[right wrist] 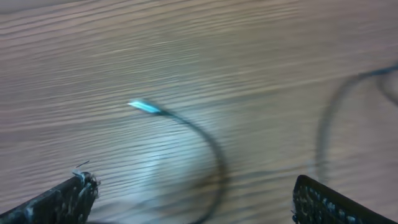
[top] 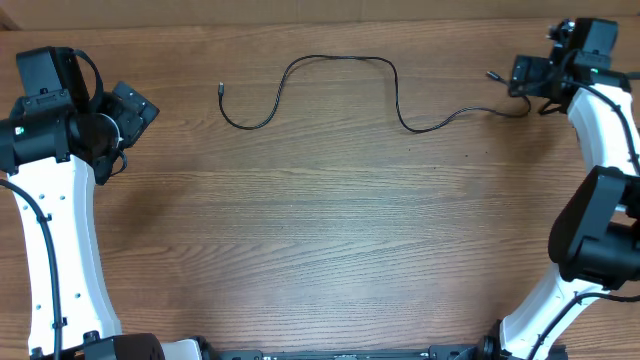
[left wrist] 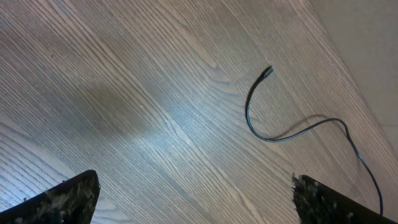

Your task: Untangle cables

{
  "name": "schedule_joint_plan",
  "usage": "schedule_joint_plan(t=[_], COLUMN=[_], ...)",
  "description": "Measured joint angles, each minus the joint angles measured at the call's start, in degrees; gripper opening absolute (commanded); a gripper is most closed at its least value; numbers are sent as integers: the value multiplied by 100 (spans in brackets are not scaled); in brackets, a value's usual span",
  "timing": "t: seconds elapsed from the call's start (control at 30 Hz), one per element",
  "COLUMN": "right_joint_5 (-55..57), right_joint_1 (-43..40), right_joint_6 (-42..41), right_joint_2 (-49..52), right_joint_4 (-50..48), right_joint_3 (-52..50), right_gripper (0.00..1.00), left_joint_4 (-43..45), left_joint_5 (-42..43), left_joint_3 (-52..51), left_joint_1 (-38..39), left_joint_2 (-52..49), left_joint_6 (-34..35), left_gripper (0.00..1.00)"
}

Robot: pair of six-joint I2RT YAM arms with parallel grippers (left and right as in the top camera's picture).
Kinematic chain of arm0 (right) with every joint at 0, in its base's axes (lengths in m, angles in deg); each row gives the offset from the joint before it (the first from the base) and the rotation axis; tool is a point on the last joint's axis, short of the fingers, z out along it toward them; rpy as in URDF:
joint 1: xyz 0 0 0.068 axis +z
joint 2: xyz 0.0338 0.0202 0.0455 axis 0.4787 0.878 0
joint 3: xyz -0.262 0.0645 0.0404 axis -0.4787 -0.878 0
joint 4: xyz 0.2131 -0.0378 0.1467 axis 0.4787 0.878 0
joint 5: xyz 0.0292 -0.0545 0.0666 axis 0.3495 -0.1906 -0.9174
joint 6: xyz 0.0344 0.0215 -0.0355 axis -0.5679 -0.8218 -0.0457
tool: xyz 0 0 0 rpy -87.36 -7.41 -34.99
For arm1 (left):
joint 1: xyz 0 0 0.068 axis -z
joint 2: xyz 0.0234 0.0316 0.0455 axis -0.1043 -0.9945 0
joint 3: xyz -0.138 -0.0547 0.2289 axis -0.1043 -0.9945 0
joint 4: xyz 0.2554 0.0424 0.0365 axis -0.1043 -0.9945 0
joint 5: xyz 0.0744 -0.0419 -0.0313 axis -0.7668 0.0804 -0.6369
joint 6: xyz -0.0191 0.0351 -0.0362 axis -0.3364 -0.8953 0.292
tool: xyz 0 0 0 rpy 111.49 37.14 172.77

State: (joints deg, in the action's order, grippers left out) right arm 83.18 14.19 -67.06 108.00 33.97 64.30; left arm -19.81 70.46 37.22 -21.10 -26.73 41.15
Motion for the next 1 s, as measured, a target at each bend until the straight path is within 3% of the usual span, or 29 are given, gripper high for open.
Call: schedule_joint_plan(t=[0.4, 0.77, 1.0], right_joint_5=[-1602, -1853, -1764], right_joint_1=[1792, 3539, 4199], right_joint_6=[-264, -896, -1222], right_joint_2=[-2, 55, 752], right_joint_4=[-251, -1182, -2116], right_joint_3=[0, 0, 0], right_gripper=[100, 100, 100], left_joint_4=[0, 0, 2], left_joint_5=[0, 0, 0], left_joint_3=[0, 0, 0], left_joint_1=[0, 0, 0], left_joint_2=[0, 0, 0], left_joint_6=[0, 0, 0], left_gripper=[99, 100, 99])
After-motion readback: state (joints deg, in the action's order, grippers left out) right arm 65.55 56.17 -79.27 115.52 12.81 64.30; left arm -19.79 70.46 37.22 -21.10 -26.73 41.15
